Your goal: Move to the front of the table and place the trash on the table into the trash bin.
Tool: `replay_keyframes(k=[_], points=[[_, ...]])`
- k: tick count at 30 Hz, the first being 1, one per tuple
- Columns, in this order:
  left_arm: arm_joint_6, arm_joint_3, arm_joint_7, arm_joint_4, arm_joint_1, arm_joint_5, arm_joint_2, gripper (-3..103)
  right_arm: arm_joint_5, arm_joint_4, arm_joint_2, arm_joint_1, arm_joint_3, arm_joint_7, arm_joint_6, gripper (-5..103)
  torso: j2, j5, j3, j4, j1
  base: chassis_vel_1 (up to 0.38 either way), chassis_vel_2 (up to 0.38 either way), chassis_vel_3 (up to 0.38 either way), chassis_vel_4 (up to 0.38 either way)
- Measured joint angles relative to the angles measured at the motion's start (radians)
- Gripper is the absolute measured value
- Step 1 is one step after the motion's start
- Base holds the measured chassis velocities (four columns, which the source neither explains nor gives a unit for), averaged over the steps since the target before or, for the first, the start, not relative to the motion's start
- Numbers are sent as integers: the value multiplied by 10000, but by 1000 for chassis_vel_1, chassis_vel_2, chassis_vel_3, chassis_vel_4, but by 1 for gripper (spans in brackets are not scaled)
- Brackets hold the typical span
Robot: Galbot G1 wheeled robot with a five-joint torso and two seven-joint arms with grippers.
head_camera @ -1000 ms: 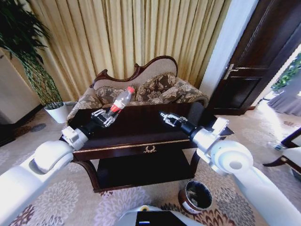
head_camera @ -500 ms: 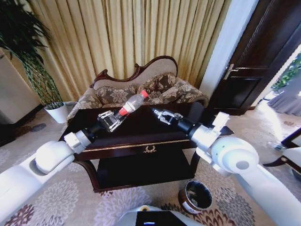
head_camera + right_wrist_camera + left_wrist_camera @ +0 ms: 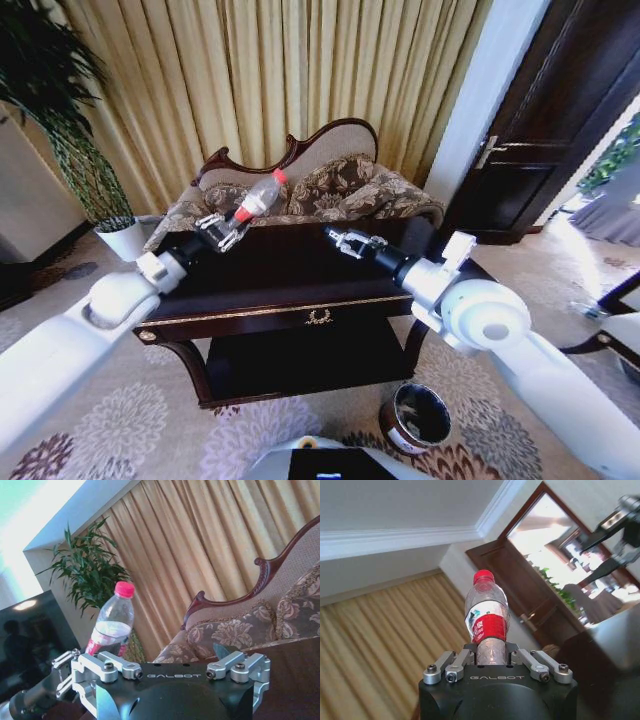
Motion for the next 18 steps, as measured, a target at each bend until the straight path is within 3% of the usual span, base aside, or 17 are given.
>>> replay_keyframes(k=[6,18], points=[[296,1744,-182,255,-1443,112,-1018,27,-237,-500,243,77,-20,-191,-5,100,0,2,0,-2,0,0,0,0,0],[411,2869,-304,746,-2381,325,-1886,27,-764,-1350,665,722,-396,-662,-21,100,0,1,-1,-1,0,0,0,0,0]])
